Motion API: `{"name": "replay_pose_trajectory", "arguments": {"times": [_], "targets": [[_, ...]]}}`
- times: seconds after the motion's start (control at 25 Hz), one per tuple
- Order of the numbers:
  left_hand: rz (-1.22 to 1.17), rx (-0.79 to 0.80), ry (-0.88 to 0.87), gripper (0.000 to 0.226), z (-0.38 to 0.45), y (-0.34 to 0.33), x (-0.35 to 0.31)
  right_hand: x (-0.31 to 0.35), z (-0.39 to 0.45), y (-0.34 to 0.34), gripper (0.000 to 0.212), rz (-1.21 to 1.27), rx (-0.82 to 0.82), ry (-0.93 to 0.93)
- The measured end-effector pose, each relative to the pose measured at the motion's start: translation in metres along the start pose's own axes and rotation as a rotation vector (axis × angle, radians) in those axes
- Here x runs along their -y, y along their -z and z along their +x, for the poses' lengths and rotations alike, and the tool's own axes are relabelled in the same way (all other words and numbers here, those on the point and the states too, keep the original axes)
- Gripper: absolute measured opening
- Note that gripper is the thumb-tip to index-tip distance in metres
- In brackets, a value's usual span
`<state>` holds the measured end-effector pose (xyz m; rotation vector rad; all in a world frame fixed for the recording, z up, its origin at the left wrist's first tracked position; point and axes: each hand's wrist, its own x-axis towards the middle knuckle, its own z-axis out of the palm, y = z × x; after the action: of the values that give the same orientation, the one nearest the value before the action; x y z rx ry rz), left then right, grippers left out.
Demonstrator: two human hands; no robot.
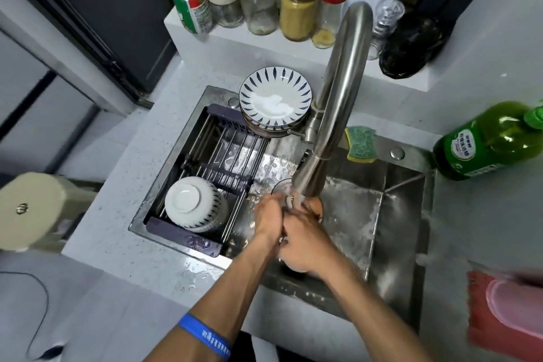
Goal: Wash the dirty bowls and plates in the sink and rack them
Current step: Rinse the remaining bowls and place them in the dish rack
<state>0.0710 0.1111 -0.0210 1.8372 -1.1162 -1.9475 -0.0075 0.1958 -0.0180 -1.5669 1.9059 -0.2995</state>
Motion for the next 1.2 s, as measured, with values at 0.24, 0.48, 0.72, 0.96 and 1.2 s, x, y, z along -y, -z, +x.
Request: {"name": "replay_pose_trajectory", "arguments": {"times": [0.24,0.48,0.72,0.96,1.2], "targets": [[-0.086,0.002,-0.047,0.036,0.002,0.003,0.000,0.005,0.011,0.018,0.050,-0.147,0.063,-0.028],[-0.067,0.005,-0.033,0.026,0.014,0.006,-0.009,-0.005,0.012,0.010,0.026,-0.099,-0.074,0.070],[0.037,-0.007,-0.054,0.046,0.015,0.007,0.002,-0.019,0.005,-0.007,0.018,-0.027,-0.225,0.193],[-0.093,0.029,-0.122,0.061,0.005,0.005,0.010,-0.028,0.009,-0.005,0.020,-0.154,-0.252,0.226],[0.397,0.270,0.024,0.065,0.031,0.008,-0.025,-0.043,0.008,0.005,0.028,-0.401,-0.133,0.248]]}}
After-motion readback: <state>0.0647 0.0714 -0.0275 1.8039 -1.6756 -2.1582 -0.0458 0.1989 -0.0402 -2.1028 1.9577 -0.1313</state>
